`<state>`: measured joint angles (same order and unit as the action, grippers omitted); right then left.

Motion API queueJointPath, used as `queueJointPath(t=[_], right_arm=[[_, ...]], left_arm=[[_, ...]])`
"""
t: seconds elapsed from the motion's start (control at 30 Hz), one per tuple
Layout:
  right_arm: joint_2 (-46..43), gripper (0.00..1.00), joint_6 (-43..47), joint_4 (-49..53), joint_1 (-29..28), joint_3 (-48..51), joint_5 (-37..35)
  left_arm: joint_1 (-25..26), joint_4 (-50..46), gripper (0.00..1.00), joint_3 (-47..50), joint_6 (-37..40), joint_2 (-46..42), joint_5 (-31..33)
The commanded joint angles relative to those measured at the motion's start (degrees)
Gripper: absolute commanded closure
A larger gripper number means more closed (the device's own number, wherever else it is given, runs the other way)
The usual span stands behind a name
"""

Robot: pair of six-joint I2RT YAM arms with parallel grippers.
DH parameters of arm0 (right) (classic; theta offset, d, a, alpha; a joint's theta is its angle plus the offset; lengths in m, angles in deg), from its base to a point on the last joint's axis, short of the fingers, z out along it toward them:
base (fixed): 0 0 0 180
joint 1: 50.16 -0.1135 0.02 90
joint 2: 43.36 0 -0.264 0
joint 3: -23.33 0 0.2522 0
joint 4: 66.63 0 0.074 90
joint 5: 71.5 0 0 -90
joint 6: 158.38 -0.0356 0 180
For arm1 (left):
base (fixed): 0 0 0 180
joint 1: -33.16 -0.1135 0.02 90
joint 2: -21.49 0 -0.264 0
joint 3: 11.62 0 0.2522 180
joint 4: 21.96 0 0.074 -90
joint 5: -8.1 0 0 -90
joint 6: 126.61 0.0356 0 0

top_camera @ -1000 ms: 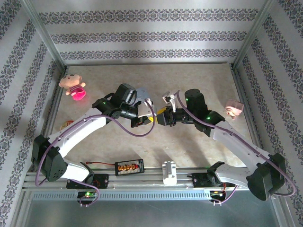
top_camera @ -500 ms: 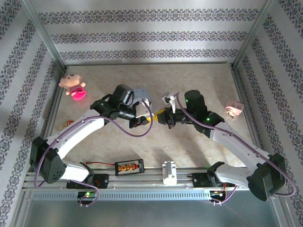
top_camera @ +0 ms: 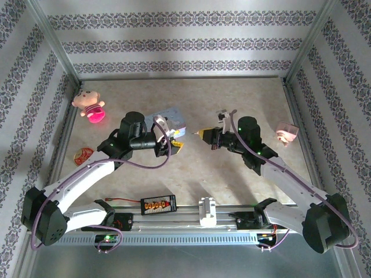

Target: Unlock a padlock with a key

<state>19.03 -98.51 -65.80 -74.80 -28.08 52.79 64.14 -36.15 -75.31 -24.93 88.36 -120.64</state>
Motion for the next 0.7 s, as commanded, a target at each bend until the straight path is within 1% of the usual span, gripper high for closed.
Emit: queueJointPath(t=[0.0,0.07,0.1,0.2,0.3,0.4,0.47,0.67], right_arm=[[0.3,1.0,-12.9,-16.9,1.8,2.9,0.4],[1.5,1.0,-16.4,-20.9,2.1,3.5,0.9],[2.0,1.0,-17.4,-22.1,2.0,3.3,1.1],[3.0,1.0,-19.4,-23.9,1.5,2.5,1.6],[3.7,1.0,-21.4,-24.5,1.3,1.2,2.2],[4.0,1.0,-23.2,-25.7,1.3,0.7,2.8],[3.8,1.0,-23.7,-25.8,1.3,0.4,2.8],[3.9,1.0,-24.5,-26.5,0.9,0.2,2.1]], left_arm=[[-0.8,19.5,0.44,2.2,-19.4,1.2,1.0],[-1.2,28.0,0.44,3.9,-28.8,3.3,1.7],[-1.5,32.6,0.43,4.6,-32.9,4.9,0.9],[-2.5,41.8,0.43,4.8,-41.3,9.5,-2.9],[-3.4,49.9,0.43,4.2,-48.2,13.2,-6.1],[-4.0,56.0,0.42,3.4,-53.3,16.0,-8.5],[-4.1,58.3,0.41,2.8,-55.2,17.1,-9.5],[-4.1,58.2,0.41,1.6,-55.9,18.2,-11.4]])
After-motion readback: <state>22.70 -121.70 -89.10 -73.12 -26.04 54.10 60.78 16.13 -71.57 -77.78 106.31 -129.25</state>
